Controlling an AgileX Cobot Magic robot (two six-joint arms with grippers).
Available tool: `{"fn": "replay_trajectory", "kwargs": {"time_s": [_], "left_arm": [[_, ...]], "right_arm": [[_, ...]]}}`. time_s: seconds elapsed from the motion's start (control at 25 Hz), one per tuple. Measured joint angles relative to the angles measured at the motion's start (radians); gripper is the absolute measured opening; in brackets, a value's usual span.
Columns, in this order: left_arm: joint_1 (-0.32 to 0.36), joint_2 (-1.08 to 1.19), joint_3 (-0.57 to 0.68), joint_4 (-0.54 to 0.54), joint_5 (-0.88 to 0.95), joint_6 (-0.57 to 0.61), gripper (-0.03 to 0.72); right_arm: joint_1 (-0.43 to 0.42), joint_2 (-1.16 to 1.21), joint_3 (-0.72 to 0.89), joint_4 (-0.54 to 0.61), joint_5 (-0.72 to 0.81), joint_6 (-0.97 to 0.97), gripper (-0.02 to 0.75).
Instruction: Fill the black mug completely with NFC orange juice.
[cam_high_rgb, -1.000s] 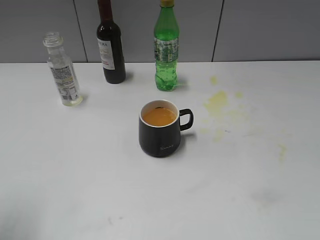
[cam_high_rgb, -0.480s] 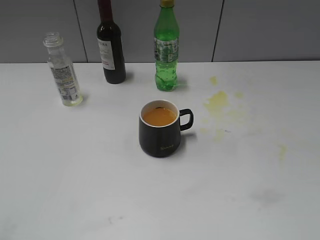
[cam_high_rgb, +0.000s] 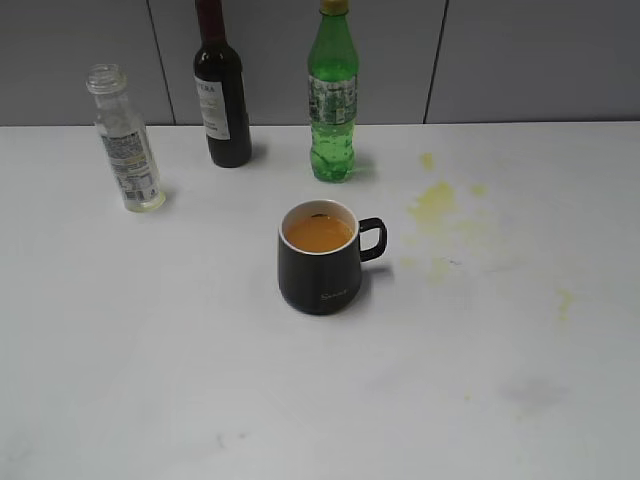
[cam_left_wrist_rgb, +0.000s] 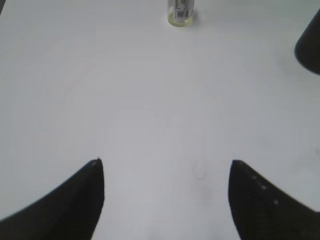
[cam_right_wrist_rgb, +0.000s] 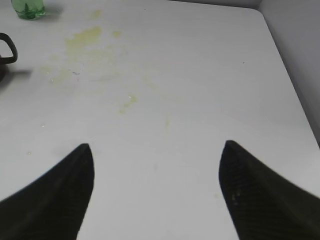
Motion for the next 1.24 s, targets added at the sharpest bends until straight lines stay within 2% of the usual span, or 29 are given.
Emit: {"fn": "replay_trajectory", "kwargs": {"time_s": [0.44,0.56,0.8,1.24], "left_arm": [[0.000,-0.002,0.000,0.000,-0.008,0.000,0.589],[0.030,-0.023,0.000,0.000,-0.010,0.000,0.589],[0.150,-0.104,0.001,0.000,-0.010,0.000,0.581],[0.163,-0.110,0.001,0.000,-0.009,0.000,0.536]], "right_arm": [[0.000,0.000,0.000,0.000,0.000,0.000,0.592],[0.000,0.000,0.000,0.000,0.001,0.000,0.592],[0.000,0.000,0.000,0.000,0.001,0.000,0.592],[0.000,0.000,0.000,0.000,0.001,0.000,0.592]]}}
